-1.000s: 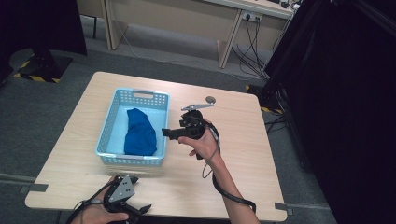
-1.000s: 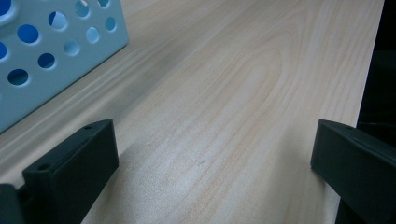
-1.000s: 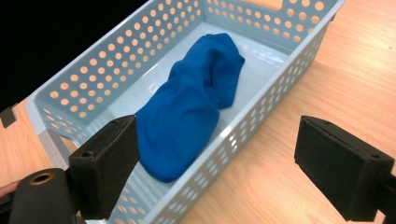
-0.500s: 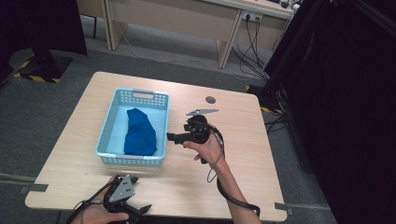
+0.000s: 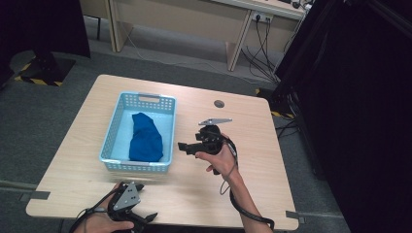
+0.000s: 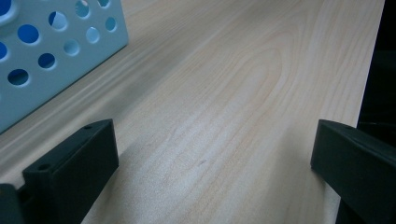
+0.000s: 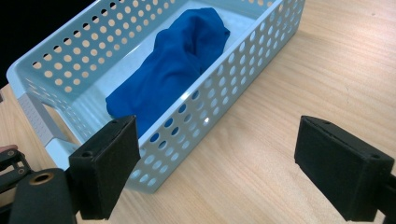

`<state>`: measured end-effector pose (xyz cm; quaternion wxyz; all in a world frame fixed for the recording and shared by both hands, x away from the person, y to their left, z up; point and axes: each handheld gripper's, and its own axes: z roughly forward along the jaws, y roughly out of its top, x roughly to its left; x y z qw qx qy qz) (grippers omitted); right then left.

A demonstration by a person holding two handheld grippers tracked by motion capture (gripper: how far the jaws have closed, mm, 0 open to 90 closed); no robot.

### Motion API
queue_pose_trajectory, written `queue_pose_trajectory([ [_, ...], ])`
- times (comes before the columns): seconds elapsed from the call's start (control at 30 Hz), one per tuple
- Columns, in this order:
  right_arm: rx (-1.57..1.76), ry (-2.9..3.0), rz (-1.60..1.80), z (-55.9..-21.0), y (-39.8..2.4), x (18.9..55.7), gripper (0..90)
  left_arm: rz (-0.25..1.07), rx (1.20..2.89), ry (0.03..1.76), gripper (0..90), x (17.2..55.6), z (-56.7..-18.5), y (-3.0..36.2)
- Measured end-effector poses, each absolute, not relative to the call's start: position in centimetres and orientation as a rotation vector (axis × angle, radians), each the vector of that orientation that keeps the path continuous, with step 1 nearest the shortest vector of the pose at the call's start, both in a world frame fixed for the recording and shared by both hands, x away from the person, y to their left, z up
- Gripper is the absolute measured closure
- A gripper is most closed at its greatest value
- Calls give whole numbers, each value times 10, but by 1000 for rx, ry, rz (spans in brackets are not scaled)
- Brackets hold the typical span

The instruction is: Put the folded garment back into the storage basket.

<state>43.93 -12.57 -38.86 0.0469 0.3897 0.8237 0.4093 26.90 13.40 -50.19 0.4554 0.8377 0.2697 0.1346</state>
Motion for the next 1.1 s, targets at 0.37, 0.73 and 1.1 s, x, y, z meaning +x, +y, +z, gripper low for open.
queue_pose_trajectory([
  [0.37,1204,2513,1248,-399,-137,433,147,332,2063,667,0,269,-502,134],
  [0.73,1222,2514,1248,-411,-147,428,147,333,2068,665,0,269,-502,134],
  [1.1,1216,2525,1234,-419,-147,423,146,330,2065,670,0,269,-502,134],
])
